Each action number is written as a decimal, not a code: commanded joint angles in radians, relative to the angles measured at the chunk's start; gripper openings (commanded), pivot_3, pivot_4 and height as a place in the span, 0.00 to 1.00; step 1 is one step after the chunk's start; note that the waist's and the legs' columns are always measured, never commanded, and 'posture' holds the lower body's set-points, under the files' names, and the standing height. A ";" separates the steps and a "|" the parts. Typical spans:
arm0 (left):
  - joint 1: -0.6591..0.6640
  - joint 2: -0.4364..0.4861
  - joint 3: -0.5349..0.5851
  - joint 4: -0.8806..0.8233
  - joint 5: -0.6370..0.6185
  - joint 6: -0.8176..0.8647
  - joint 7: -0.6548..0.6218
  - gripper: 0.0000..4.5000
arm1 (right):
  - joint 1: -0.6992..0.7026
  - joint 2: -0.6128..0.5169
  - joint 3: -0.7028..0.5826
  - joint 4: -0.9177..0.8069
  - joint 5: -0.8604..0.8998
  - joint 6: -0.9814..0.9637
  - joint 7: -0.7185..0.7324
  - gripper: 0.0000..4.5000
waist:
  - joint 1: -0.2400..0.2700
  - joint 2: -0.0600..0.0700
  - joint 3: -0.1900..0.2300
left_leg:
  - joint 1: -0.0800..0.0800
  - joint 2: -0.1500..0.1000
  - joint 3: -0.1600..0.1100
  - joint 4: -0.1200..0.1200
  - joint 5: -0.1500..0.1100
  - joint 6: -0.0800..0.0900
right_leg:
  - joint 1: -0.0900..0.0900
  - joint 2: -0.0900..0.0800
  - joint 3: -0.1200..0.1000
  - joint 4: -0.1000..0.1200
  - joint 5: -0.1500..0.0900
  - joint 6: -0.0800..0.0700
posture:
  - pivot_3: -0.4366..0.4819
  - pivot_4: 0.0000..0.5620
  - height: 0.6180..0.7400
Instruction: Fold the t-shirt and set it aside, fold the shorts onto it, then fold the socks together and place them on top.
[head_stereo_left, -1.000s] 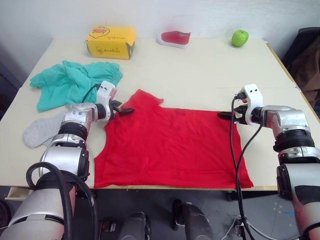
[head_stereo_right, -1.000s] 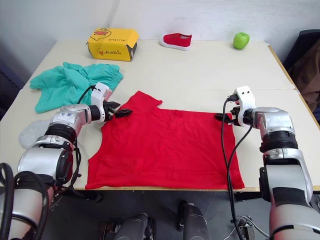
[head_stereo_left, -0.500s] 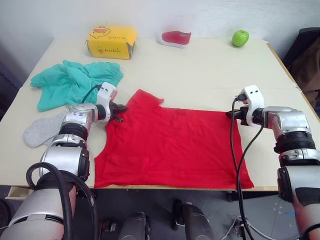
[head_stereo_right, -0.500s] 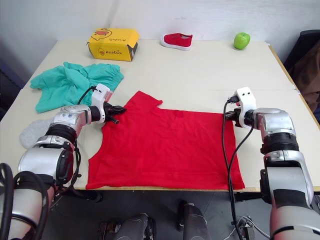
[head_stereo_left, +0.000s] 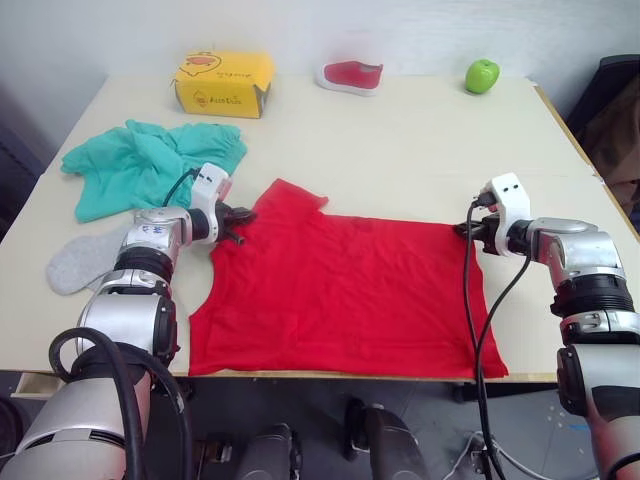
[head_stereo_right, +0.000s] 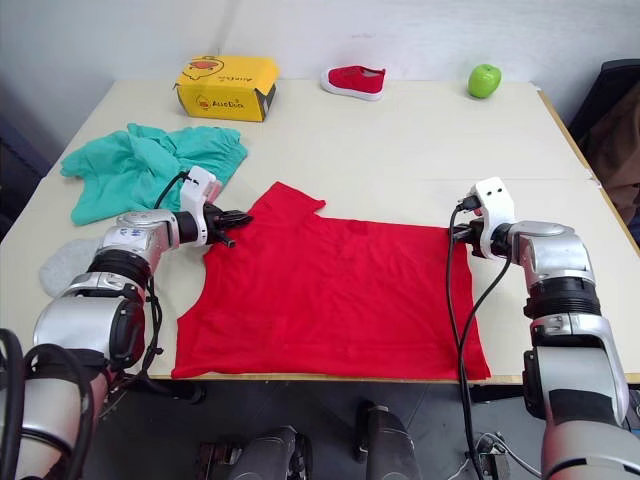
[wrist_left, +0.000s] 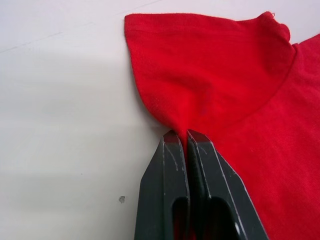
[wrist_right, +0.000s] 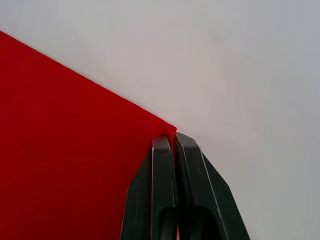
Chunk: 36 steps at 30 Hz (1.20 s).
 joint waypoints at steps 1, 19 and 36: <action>0.002 0.034 0.048 -0.048 -0.036 -0.064 -0.037 0.00 | 0.058 -0.026 -0.074 -0.159 0.055 -0.064 0.038 0.01 | 0.000 0.000 0.000 | -0.001 0.000 0.000 0.000 0.000 0.000 | -0.001 0.000 0.000 0.000 0.000 0.000 | 0.48 0.27 1.00; 0.264 0.106 0.044 -0.291 -0.038 -0.217 -0.137 0.00 | 0.526 -0.137 -0.122 -0.288 0.049 -0.708 0.307 0.01 | 0.002 0.000 0.000 | 0.003 0.000 0.003 0.001 0.000 0.000 | 0.001 0.000 0.002 0.002 0.000 0.000 | 0.48 0.27 1.00; 0.334 0.116 0.054 -0.425 -0.102 -0.076 -0.198 0.05 | 0.461 -0.137 -0.094 -0.156 0.033 -0.718 0.336 0.00 | 0.003 0.000 0.000 | 0.002 0.000 0.002 0.001 0.000 0.000 | 0.001 -0.001 0.002 0.002 0.000 0.000 | 0.48 0.27 1.00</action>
